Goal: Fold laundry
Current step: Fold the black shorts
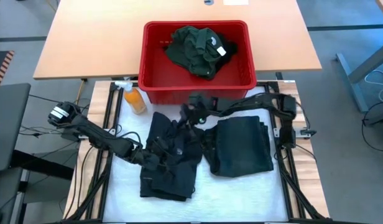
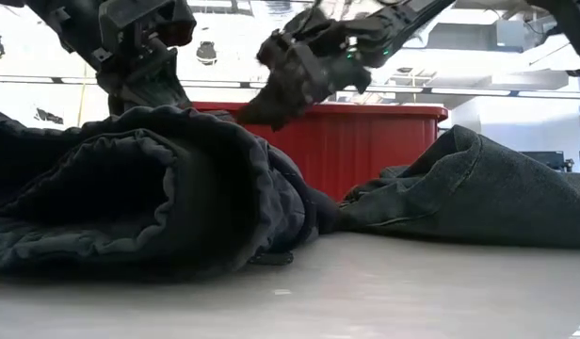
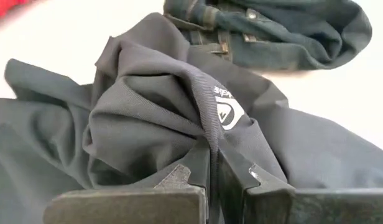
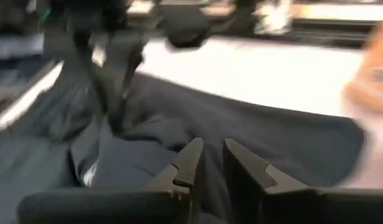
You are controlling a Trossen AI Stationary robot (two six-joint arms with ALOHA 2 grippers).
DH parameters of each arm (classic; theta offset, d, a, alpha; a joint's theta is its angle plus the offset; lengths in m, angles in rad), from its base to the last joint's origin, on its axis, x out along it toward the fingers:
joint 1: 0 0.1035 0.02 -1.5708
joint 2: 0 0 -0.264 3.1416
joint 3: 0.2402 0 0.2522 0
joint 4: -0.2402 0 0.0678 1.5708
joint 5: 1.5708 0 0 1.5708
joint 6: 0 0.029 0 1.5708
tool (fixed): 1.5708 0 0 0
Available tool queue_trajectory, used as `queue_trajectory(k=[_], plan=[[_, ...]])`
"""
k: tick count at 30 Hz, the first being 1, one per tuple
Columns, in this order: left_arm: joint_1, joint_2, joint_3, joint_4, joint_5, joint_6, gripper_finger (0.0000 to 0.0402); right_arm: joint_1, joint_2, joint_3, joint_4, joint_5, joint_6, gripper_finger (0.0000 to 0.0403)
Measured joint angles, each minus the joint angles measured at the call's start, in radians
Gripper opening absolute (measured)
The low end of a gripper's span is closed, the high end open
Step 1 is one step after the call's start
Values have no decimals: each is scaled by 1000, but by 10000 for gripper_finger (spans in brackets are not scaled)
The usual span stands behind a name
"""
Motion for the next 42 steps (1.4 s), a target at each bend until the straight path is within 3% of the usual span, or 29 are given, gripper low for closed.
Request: queue_trajectory(k=[5, 7, 18, 24, 37, 42], plan=[[19, 0, 0, 11, 98, -10, 0, 5, 71, 151, -264, -138, -168, 114], [19, 0, 0, 15, 106, -15, 0, 3, 89, 210, -356, -144, -229, 118], [22, 0, 0, 28, 76, -24, 0, 29, 88, 255, -446, -51, -611, 123], [22, 0, 0, 28, 71, -25, 0, 73, 98, 254, -502, 113, -757, 123], [21, 0, 0, 29, 76, -25, 0, 132, 115, 253, -474, 169, -772, 117], [21, 0, 0, 43, 75, -25, 0, 145, 158, 252, -446, 176, -751, 47]])
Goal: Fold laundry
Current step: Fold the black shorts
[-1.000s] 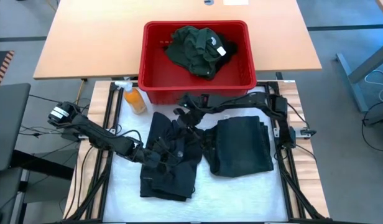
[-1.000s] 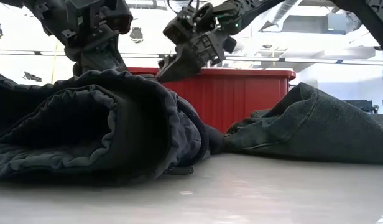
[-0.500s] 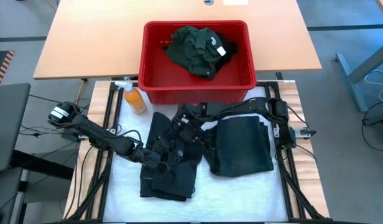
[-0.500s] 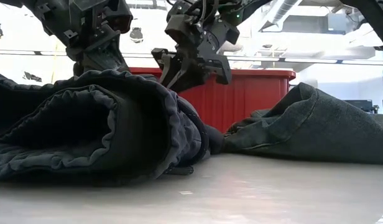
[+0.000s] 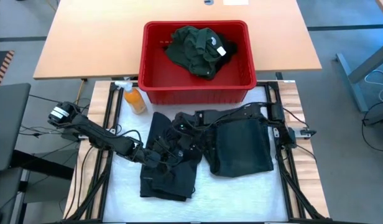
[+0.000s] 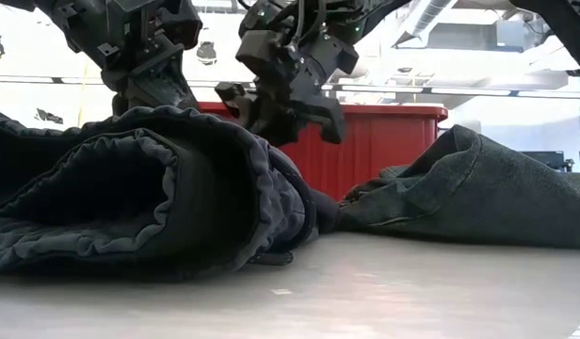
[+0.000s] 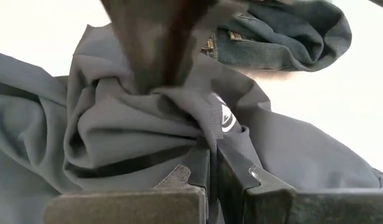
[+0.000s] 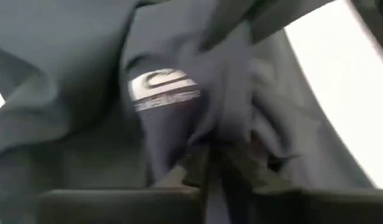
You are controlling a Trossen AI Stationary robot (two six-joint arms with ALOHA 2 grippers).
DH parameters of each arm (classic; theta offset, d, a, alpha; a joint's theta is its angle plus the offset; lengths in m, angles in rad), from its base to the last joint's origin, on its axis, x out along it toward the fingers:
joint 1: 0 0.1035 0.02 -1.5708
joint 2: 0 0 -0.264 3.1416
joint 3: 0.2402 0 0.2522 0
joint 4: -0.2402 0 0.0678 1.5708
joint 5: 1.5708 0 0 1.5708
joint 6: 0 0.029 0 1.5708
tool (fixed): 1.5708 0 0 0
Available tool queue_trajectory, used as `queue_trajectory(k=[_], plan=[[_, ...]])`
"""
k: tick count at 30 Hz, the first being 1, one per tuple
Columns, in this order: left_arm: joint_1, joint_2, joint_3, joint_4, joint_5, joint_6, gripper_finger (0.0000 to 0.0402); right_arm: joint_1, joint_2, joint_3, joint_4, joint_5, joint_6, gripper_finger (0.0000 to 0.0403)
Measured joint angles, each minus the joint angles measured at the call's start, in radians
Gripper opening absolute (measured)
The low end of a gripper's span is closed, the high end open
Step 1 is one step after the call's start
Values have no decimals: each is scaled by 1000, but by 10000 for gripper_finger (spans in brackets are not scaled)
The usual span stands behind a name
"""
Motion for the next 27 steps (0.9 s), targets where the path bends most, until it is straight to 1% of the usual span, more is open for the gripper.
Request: queue_trajectory(k=[1, 2, 4, 6, 7, 9, 12, 13, 15, 16, 18, 20, 24, 27], plan=[[0, 0, 0, 0, 0, -2, 0, -1, 4, 1, 20, 1, 15, 26], [0, 0, 0, -1, 1, -4, 0, -5, 3, 2, 24, 1, 33, 17], [-3, -1, 12, -28, 11, -28, 0, -17, -2, 1, 23, 11, 75, 17], [-7, -1, 42, -84, 33, -51, 0, -27, -23, 4, 37, 47, 107, 18], [-10, -2, 60, -124, 41, -56, 0, -30, -36, 6, 40, 76, 125, 17], [-19, -2, 103, -215, 49, -64, 0, -34, -64, 20, 112, 164, 177, 12], [-29, -13, 176, -372, 36, -75, 0, -21, -112, 23, 210, 306, 276, 12], [-33, -17, 199, -418, 23, -86, 0, -15, -123, 26, 240, 337, 297, 12], [-38, -31, 240, -491, -16, -103, 0, -7, -134, 26, 264, 341, 320, 12], [-44, -39, 261, -512, -39, -104, 0, -3, -136, 26, 260, 326, 332, 12], [-48, -52, 299, -540, -66, -95, 0, 2, -133, 25, 210, 306, 357, 15], [-48, -63, 318, -541, -58, -82, 0, 5, -127, 24, 173, 299, 342, 35], [-38, -62, 317, -542, 17, -85, 0, -4, -128, 23, 117, 316, 217, 103], [-37, -62, 317, -540, 29, -88, 0, -13, -128, 23, 93, 328, 160, 154]])
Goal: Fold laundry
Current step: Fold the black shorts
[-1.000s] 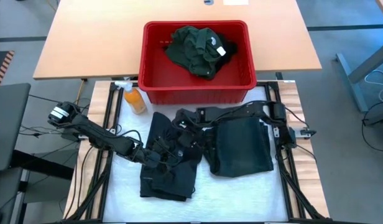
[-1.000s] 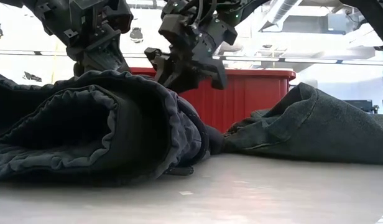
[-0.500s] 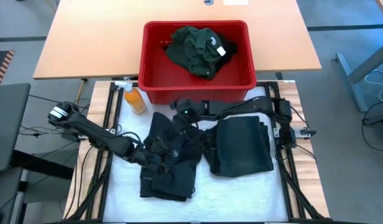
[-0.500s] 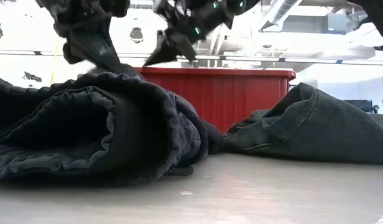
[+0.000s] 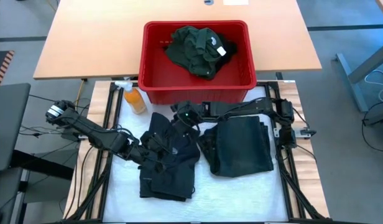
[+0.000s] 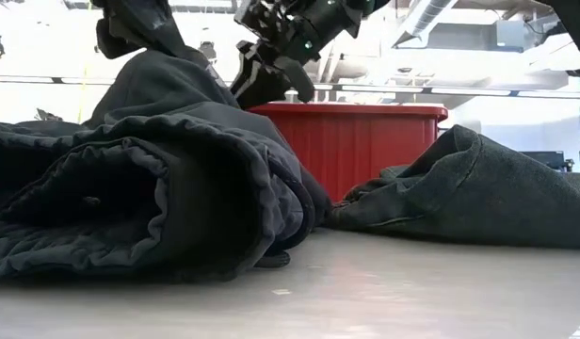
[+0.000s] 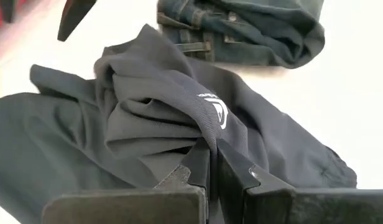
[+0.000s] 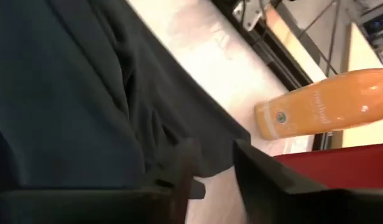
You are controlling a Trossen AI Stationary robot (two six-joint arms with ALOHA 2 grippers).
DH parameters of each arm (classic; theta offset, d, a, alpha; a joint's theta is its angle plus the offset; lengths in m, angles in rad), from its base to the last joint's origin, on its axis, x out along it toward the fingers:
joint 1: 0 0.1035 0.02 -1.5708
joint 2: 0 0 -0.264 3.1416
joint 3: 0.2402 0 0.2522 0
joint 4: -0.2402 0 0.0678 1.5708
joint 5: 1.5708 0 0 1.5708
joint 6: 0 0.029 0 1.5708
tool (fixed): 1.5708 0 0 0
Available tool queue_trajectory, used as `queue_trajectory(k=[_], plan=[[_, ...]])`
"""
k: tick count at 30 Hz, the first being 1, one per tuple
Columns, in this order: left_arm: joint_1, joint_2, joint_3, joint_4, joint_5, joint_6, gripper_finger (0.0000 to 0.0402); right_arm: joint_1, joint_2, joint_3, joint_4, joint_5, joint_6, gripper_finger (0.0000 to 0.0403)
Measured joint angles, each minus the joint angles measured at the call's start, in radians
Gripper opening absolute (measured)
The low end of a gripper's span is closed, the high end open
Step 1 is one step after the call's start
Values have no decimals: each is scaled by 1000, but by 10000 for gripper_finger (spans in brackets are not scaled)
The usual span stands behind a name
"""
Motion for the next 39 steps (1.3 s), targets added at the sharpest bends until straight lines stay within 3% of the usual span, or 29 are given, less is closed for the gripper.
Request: queue_trajectory(k=[4, 7, 11, 18, 25, 28, 32, 39], plan=[[0, 0, 0, 11, 8, -1, 0, -15, -1, 0, -97, -11, -128, 205], [1, 1, 0, 27, 11, 0, 0, -24, -1, -18, -106, -85, -156, 220], [4, 2, 0, 36, 12, -1, 0, -10, -1, -36, -111, -215, -181, 219], [7, 2, 0, 51, 9, -1, 0, 59, -1, -37, -44, -283, -211, 185], [8, 2, 0, 78, 15, -18, 0, 33, 0, -33, -29, -269, -181, 23], [11, 3, -1, 107, -2, -43, 0, 12, 0, -12, -26, -235, -93, 20], [37, 2, 8, 76, -30, -152, 0, 6, -1, 24, -14, -42, 36, 17], [52, 2, -2, -212, 120, -428, 0, 41, 123, 38, 179, 31, 173, 16]])
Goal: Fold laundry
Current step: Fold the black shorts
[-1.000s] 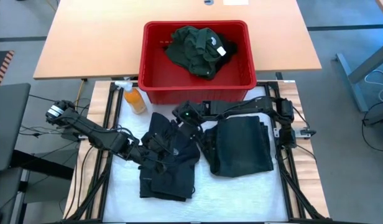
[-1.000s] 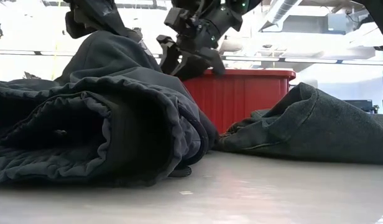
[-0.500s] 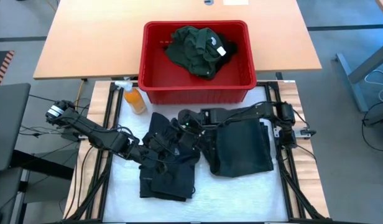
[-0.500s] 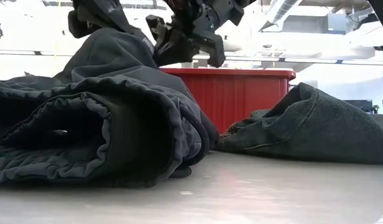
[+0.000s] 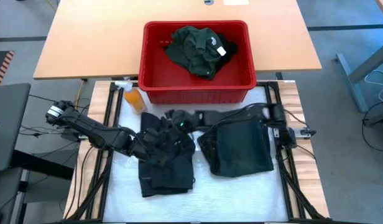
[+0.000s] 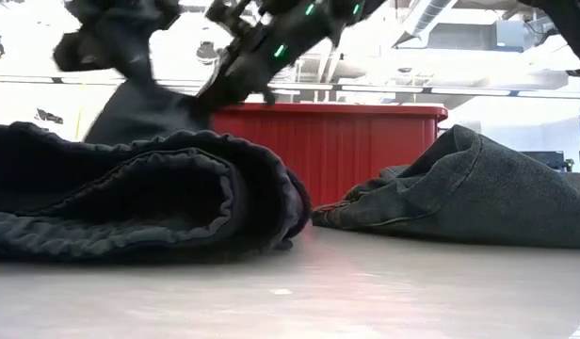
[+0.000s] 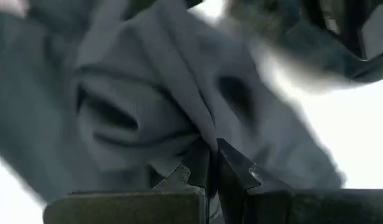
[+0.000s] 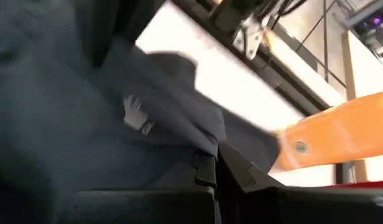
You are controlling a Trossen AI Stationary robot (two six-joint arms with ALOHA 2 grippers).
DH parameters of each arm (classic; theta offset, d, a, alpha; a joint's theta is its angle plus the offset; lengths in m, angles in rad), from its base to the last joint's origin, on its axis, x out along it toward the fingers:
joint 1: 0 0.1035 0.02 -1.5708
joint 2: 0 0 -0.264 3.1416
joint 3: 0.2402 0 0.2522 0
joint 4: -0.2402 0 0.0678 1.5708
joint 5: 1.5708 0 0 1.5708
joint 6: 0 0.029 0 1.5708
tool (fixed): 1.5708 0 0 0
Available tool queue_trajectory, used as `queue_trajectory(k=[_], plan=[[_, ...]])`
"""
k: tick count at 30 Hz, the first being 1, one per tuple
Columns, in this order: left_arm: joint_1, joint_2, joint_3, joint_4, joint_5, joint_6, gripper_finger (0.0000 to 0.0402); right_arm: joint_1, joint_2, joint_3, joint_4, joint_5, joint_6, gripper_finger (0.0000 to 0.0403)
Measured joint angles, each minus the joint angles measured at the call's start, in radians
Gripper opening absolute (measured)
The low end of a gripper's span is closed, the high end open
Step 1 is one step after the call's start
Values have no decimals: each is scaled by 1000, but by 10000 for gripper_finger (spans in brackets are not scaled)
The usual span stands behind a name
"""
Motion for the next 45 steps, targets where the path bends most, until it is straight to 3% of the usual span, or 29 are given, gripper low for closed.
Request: queue_trajectory(k=[5, 9, 15, 17, 23, 27, 31, 36, 38, 45], plan=[[-1, 1, -1, -127, 21, -86, 0, 16, 165, 48, 179, 139, 90, 30], [-3, 0, -1, -173, 69, -146, 0, 28, 205, 139, 61, 218, 137, 80], [-4, 0, -1, -304, 75, -267, 15, -8, 143, 220, -114, 179, 272, 166], [-4, 0, 6, -345, 81, -275, 32, -35, 92, 223, -219, 83, 342, 194], [-14, -15, 76, -489, 59, -262, 92, -152, 6, 173, -449, -430, 514, 235], [-57, -47, 132, -522, 72, -266, 114, -199, -39, 41, -467, -502, 537, 229], [-168, -77, 138, -431, 102, -405, 118, -204, -120, -107, -431, -517, 537, 220], [-329, -51, 44, -78, -21, -581, 119, -188, -239, -287, -284, -518, 599, 213], [-359, -20, -5, 21, -21, -671, 119, -181, -287, -347, -204, -518, 630, 212], [-378, 88, -54, 76, 26, -820, 136, -178, -356, -422, -112, -517, 647, 211]])
